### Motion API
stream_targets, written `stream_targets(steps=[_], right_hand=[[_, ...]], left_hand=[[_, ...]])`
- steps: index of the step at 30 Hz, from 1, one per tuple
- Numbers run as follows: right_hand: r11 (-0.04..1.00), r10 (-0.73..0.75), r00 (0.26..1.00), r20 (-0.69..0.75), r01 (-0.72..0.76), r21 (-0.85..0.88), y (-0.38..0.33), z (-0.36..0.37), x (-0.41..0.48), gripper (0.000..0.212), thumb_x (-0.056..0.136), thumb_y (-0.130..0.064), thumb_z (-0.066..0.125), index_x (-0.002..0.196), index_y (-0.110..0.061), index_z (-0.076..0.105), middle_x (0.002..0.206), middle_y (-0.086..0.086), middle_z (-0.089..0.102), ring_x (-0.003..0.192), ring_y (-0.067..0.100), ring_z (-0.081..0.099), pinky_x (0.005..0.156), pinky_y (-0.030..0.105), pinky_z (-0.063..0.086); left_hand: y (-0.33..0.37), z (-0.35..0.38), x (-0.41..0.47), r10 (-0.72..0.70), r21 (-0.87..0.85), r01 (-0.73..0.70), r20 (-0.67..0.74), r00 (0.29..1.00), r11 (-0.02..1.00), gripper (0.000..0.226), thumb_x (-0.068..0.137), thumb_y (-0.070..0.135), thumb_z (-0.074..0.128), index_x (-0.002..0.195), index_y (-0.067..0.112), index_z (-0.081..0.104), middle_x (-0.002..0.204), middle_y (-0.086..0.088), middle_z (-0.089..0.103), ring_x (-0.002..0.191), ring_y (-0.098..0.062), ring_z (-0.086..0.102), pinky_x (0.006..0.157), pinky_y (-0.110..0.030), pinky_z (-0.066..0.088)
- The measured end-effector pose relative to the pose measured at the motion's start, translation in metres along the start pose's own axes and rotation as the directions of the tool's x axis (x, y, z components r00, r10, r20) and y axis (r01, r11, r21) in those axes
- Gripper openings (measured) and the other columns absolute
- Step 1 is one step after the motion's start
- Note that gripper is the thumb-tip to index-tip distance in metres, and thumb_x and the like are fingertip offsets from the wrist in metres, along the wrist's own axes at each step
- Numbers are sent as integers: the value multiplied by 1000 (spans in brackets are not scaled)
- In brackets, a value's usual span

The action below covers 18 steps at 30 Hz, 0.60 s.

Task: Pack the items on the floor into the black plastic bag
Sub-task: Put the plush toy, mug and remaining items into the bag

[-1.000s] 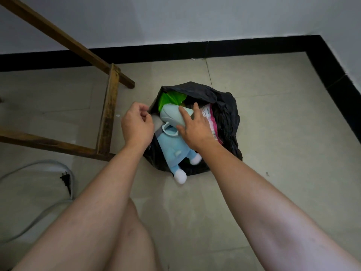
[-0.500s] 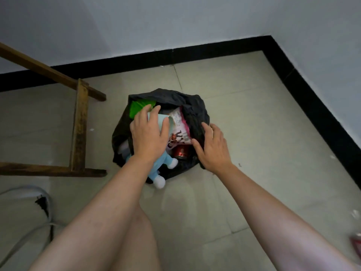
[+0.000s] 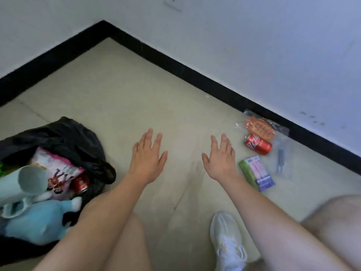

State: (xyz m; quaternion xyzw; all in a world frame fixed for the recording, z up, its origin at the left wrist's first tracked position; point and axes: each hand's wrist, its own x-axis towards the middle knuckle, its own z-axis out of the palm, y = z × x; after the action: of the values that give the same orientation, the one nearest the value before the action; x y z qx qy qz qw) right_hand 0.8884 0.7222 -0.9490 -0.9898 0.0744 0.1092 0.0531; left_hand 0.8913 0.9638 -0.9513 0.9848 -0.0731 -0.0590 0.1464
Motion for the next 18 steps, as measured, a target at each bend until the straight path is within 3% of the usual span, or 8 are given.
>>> stream_targets(steps=[6,10,14,18], right_hand=[[951,302,953,26,-303,64,86,-8,-48,75,95,-44,49,156,-14,15,160,24,11,148,38,13,119,48,20],[878,448,891,70,-453,153,129,-13,-65,78,94,-44,52,155,-16,13,161,22,4,149,38,9,118,46,17],[854,463,884,70,-466,233,165,4,-58,76,94,-42,53,155,-17,16,161,20,5,149,37,10,118,45,18],[884,403,906,128,-422,203,196,36,-55,76,95,-45,50,156,-16,14,162,22,2,149,38,7,118,46,17]], left_hand=[[89,22,17,204,2,-206,155,967,978,64,99,42,41,153,15,23,162,-17,11,146,-35,20,113,-49,26],[114,33,9,271,31,-289,266,925,957,65,100,46,34,155,19,12,164,-11,0,149,-30,11,116,-46,21],[141,56,27,266,15,-281,282,922,959,65,100,46,37,155,18,16,163,-12,4,148,-31,13,116,-48,24],[176,87,46,251,13,-266,293,923,964,65,99,44,40,154,16,19,162,-15,9,147,-33,16,112,-49,27]])
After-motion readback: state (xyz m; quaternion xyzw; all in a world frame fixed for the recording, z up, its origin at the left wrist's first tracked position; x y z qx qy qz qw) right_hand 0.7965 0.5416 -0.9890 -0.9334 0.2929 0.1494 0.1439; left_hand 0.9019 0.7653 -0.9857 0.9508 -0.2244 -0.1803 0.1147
